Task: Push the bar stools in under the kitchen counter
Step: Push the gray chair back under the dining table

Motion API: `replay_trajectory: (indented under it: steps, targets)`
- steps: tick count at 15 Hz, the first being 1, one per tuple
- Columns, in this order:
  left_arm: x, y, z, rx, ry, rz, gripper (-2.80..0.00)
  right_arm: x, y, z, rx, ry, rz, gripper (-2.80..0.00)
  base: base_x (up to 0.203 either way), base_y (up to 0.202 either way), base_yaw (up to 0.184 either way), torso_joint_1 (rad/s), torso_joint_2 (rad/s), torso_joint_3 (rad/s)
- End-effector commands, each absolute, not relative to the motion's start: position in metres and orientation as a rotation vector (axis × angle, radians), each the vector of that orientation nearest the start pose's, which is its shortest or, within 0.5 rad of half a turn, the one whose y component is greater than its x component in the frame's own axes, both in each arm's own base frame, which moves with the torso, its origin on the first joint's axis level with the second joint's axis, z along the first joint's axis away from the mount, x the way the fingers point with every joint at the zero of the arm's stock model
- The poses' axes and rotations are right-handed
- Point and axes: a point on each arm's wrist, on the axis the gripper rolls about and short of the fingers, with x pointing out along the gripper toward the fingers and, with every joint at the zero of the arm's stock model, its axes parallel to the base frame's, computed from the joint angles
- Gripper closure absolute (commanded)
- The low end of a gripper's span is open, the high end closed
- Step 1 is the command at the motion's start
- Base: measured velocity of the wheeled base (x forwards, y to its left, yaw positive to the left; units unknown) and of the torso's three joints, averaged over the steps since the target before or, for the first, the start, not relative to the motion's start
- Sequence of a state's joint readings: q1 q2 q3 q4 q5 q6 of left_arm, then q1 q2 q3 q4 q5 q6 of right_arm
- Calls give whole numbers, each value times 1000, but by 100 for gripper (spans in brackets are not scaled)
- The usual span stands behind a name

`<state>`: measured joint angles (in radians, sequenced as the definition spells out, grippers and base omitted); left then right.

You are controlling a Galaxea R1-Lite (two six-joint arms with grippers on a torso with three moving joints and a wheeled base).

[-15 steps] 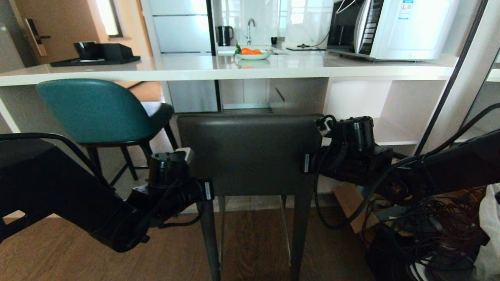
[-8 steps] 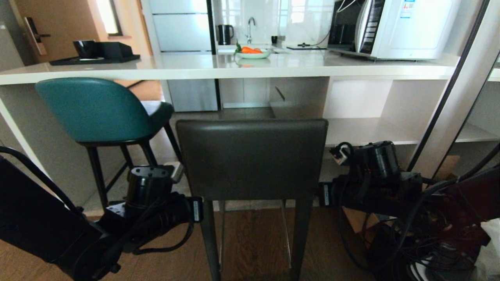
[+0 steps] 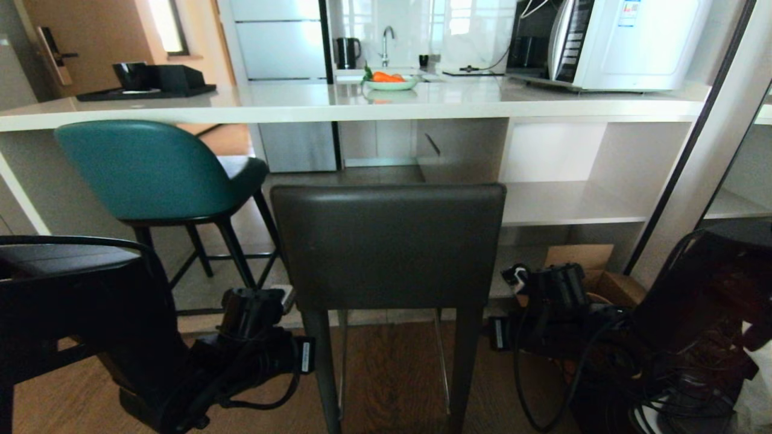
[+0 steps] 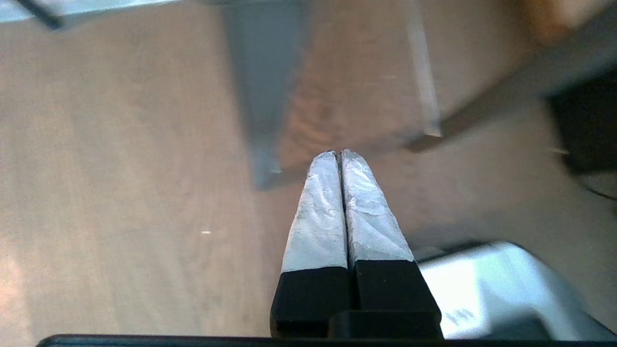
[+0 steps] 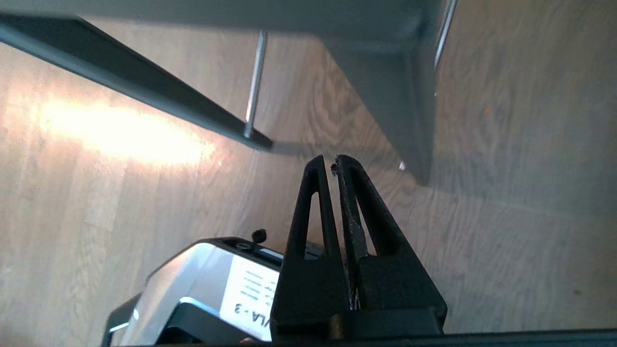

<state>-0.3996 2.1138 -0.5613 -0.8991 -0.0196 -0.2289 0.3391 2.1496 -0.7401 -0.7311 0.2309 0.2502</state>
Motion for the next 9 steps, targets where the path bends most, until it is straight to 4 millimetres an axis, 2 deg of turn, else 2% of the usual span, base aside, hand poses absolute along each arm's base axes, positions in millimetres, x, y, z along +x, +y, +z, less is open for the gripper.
replay_trajectory:
  steps: [1,3,5,9]
  targets:
    - [307,-126,-21,-59,763,-287,0,335,121,-11,199,825,439,0,0,0,0,0,0,0]
    - [325,-130,-28,-36,720,-220,0,349,125,-5,247,772,431,0,0,0,0,0,0,0]
    - [330,-132,-25,-39,697,-218,0,352,127,-2,256,758,433,0,0,0,0,0,0,0]
    - [329,-135,-26,-44,700,-220,0,355,128,-9,253,770,429,0,0,0,0,0,0,0]
